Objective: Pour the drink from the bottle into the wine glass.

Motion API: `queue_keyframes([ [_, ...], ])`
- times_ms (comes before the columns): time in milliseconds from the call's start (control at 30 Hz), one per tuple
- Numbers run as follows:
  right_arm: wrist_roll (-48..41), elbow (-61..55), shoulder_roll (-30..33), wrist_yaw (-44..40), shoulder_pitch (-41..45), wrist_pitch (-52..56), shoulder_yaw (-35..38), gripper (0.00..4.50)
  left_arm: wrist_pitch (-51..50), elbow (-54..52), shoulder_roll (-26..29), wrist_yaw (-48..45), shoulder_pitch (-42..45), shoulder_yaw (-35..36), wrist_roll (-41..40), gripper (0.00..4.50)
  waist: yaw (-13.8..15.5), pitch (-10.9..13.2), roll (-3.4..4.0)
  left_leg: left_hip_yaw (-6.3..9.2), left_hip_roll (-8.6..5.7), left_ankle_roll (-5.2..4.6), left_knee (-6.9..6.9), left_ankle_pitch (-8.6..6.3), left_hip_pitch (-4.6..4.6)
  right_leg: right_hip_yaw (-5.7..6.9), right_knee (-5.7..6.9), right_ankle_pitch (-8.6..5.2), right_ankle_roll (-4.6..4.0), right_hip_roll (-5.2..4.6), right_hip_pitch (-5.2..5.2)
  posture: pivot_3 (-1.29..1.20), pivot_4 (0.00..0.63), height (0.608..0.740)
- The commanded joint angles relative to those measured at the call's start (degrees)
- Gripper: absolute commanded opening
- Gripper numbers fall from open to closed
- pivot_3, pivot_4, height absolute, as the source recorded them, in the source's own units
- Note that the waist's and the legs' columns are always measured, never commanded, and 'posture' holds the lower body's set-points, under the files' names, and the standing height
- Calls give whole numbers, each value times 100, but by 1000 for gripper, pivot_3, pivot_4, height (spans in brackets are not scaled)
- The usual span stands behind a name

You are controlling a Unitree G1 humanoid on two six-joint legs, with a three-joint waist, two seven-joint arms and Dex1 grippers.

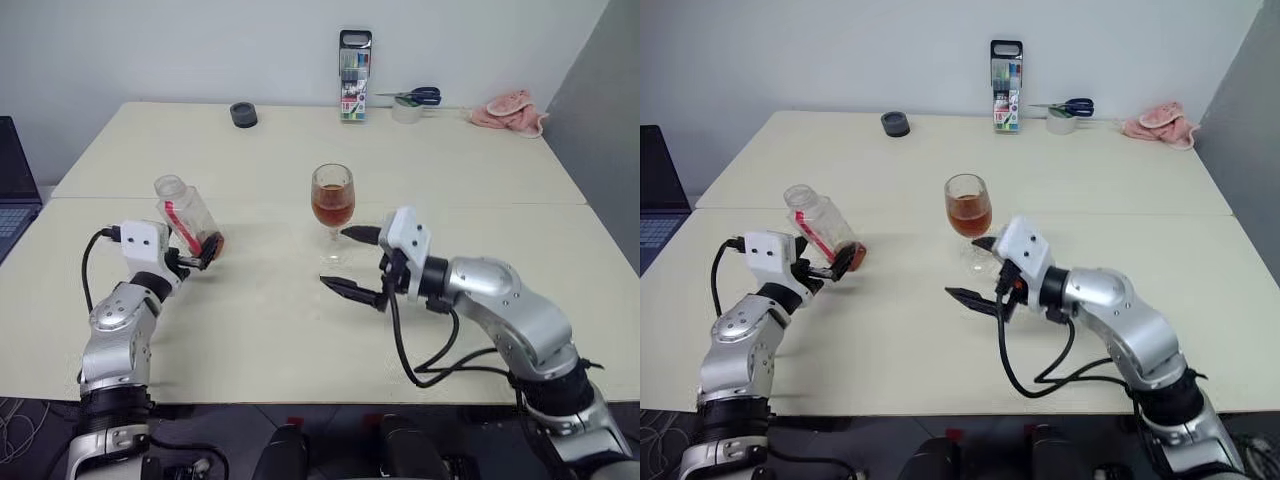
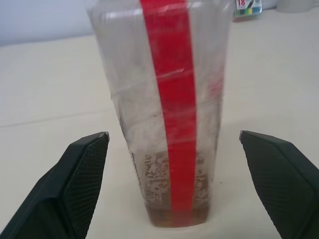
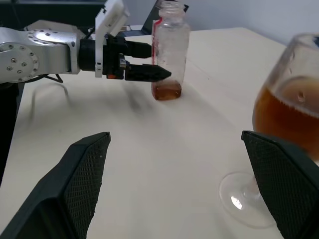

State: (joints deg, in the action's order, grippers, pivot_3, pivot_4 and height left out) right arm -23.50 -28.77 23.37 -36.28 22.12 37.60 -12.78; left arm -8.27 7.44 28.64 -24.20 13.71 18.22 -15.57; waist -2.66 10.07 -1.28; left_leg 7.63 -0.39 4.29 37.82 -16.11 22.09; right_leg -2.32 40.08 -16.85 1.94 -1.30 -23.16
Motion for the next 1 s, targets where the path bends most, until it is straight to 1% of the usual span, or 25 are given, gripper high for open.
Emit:
queue_keyframes([
  [33,-184,-208,-226,360,-519,-141,474,4500,201,-678,-37,75,-346,181,-61,4476,13,0,0,0,1,0,-1,0,0,0,0,0,0,0,0,0,150,740],
  [167,-57,120,-584,780,-1049,-345,710,4500,253,-1186,-129,77,-805,231,-145,4476,22,0,0,-4,3,0,-3,0,-5,-1,-1,0,1,3,3,0,150,740],
  [300,77,328,-848,1051,-1134,-633,812,4500,364,-1448,-157,65,-1131,227,-109,4476,25,0,1,-6,4,0,-5,0,-8,-2,-1,0,1,7,3,0,150,740],
  [433,352,577,-980,1154,-1302,-1294,866,4500,456,-1676,-246,116,-1506,231,-103,4476,32,0,1,-8,5,0,-7,-1,-10,-4,-4,0,1,11,6,0,150,740],
  [567,674,851,-1143,1462,-1739,-1929,993,4500,-18,-2107,-433,511,-1802,222,-94,4476,59,0,1,-8,4,0,-9,-1,-9,-4,-10,0,2,9,8,0,150,740],
  [733,801,1025,-1275,1637,-1910,-2305,1126,4500,-781,-2484,-645,1392,-1828,70,442,4476,76,0,2,-10,6,0,-8,-1,-17,-6,-8,2,6,13,13,0,150,740],
  [933,1065,1340,-1310,1824,-2032,-2907,1261,4500,-324,-2512,-800,1239,-1953,16,405,4476,80,0,2,-11,6,0,-9,-1,-22,-6,-11,2,6,14,21,0,150,740],
  [1000,1019,1393,-1327,1808,-2090,-2990,1304,4500,-114,-2491,-858,1138,-2026,14,348,4476,80,0,2,-11,6,1,-10,-1,-23,-6,-11,2,6,13,22,0,150,740],
])
